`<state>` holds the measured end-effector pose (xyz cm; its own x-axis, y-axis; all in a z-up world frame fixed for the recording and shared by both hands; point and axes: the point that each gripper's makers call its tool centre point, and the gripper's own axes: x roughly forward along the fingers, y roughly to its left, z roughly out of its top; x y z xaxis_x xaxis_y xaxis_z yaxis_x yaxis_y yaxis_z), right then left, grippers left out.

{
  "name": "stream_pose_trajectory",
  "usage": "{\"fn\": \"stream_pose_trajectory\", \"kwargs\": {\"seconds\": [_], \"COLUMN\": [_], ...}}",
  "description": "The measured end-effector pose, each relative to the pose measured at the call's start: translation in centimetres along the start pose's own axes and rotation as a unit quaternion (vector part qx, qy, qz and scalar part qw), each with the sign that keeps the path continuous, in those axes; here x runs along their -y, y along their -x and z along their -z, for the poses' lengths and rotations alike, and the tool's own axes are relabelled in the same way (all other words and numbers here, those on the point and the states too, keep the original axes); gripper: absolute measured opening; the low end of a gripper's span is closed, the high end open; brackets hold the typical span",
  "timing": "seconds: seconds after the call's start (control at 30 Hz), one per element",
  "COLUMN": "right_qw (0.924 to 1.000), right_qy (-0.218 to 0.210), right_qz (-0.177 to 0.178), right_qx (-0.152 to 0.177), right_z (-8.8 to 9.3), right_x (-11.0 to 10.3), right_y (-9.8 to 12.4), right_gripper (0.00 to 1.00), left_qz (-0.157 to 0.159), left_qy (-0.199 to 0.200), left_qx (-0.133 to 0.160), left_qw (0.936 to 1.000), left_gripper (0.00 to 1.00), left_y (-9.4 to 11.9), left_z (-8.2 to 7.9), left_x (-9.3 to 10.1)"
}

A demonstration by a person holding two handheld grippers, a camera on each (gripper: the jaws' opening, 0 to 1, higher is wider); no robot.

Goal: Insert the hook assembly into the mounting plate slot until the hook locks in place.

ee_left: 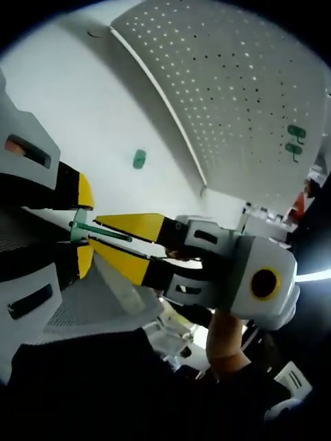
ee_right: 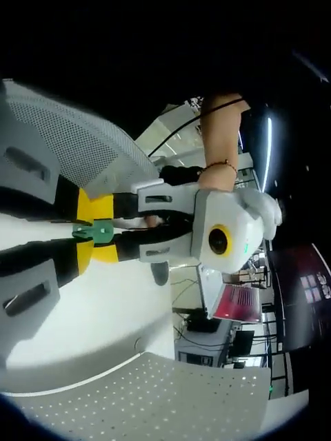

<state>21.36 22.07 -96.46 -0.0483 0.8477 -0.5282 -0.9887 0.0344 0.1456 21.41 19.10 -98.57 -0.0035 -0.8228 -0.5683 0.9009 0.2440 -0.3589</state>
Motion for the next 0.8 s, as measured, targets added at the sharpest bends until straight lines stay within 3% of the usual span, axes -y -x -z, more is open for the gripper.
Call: {"fn": "stream_pose_trajectory", "kwargs": {"seconds": [0.37,0.57,0.67,0.8], "right_qw": [0.9997,0.9991,0.9991,0.9982], "right_qy": [-0.008,-0.015,-0.012,-0.043], "right_qz": [-0.023,-0.04,-0.038,-0.027], "right_qx": [0.007,0.006,0.009,0.032], "right_z": [0.3,0.5,0.4,-0.2], "right_x": [-0.7,-1.5,-1.8,-1.4], "right_y": [-0.4,-0.5,-0.5,-0.2], "right_gripper": [0.01,0.01,0.01,0.0], "left_qz": [0.014,0.037,0.042,0.041], "left_qy": [-0.002,0.01,0.011,0.016], "left_qx": [-0.001,-0.007,-0.003,0.012], "left_qw": [0.9999,0.9992,0.999,0.999], "left_gripper": [0.16,0.16,0.16,0.17], "left_y": [-0.1,-0.1,0.0,0.5], "left_z": [0.1,0.5,0.5,0.0], "left_x": [0.7,1.5,1.8,1.7]}}
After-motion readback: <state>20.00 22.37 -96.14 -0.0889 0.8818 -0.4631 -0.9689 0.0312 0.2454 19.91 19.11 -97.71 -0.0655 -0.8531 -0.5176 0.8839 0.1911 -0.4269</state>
